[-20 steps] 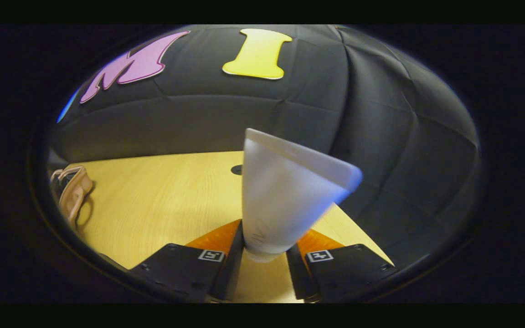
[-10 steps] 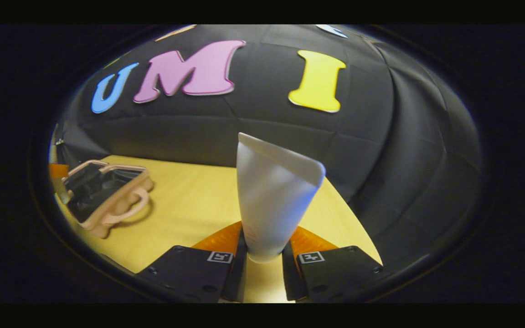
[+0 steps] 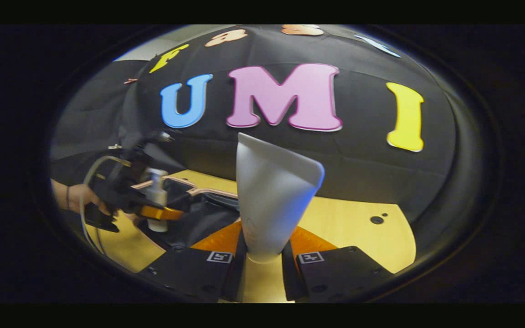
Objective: First open the suitcase, pack the skin care products into it, and then close the suitcase.
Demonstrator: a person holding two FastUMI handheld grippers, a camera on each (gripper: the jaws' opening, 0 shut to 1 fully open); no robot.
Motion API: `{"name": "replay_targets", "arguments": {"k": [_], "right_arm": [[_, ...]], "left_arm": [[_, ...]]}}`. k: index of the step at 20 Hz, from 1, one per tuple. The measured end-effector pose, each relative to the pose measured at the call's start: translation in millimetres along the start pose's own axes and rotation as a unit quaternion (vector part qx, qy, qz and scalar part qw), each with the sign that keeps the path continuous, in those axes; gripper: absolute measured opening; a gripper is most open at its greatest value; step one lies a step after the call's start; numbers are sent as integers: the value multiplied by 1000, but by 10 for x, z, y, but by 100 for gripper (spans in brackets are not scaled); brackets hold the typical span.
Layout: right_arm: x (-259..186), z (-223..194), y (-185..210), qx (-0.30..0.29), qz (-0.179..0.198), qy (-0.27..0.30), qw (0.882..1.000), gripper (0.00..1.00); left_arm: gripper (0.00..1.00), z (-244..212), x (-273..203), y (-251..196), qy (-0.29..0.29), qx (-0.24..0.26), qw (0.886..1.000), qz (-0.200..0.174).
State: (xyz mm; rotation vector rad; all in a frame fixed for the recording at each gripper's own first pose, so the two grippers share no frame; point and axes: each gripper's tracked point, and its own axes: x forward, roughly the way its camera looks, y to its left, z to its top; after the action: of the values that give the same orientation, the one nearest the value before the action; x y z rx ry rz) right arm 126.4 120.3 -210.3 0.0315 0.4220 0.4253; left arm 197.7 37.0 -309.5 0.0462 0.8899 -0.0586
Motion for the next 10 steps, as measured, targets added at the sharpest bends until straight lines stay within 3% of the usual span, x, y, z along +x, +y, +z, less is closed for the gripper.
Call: {"name": "replay_targets", "arguments": {"k": [2, 3, 4, 8, 9, 10], "right_arm": [[43, 104, 150, 8, 17, -8, 1000, 37], [76, 139, 208, 8, 22, -12, 1000, 32], [116, 168, 248, 11, 25, -13, 1000, 37], [214, 134, 352, 31, 31, 1, 999, 37], [259, 96, 321, 31, 22, 9, 999, 37], [297, 30, 271, 25, 9, 21, 999, 37]], "left_arm": [[63, -74, 144, 42, 37, 11, 999, 13], [66, -103, 224, 48, 52, 14, 998, 17], [66, -148, 286, 39, 72, 12, 997, 16], [66, -183, 489, 47, 118, -44, 992, 23], [60, -182, 510, 58, 122, -59, 990, 26], [64, -168, 538, 72, 117, -64, 991, 26]]}}
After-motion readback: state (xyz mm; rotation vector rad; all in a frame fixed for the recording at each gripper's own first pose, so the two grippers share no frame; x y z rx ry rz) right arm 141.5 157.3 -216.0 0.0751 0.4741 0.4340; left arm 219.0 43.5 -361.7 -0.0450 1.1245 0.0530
